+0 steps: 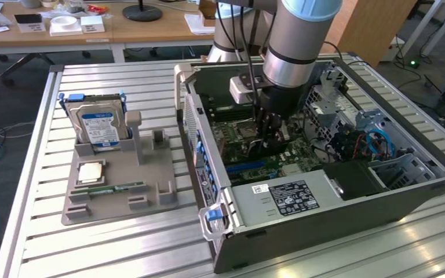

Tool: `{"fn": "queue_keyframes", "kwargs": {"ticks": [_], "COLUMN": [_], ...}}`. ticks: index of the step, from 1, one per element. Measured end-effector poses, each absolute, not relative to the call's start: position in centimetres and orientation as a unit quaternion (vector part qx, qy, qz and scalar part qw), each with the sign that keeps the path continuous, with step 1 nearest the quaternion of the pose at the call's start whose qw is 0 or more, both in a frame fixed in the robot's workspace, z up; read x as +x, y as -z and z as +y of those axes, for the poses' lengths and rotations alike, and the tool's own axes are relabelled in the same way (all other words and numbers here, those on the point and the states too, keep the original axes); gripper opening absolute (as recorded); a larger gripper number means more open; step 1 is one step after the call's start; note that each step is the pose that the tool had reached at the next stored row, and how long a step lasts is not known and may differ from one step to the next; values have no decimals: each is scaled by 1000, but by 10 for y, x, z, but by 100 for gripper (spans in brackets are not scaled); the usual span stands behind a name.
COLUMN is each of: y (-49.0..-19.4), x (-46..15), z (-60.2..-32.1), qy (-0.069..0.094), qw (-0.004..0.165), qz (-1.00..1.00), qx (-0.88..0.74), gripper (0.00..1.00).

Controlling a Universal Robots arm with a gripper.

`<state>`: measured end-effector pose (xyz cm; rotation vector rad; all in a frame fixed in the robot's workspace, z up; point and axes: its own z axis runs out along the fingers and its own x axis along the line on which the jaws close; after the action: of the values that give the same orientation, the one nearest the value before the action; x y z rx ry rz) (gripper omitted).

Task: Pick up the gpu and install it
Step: 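Insert the gpu into the slot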

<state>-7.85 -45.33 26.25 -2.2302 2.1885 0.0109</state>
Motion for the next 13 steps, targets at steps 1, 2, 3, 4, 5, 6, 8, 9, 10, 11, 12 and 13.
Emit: {"fn": "queue_keyframes", "kwargs": {"ticks": [1,2,3,4,5,6,8,9,10,11,12,13], "y": [-262,-262,-262,-262,-261,-261,-261,-261,-261,-261,-261,-260], "x": [-79,-79,-79,-80,-80,-81,-82,-82,-83,-83,-83,-84], "z": [-453,-454,-454,-454,-454,-454,-454,-454,-454,-454,-454,-454], "qy": [-4,-4,-4,-4,-4,-4,-4,-4,-4,-4,-4,-4], "qw": [9,9,9,9,9,9,9,9,9,9,9,9], "qz": [700,700,700,700,700,700,700,700,700,700,700,700], "qx": [-714,-714,-714,-714,-714,-714,-714,-714,-714,-714,-714,-714], "gripper": [26,26,26,26,26,26,26,26,26,26,26,26]}}
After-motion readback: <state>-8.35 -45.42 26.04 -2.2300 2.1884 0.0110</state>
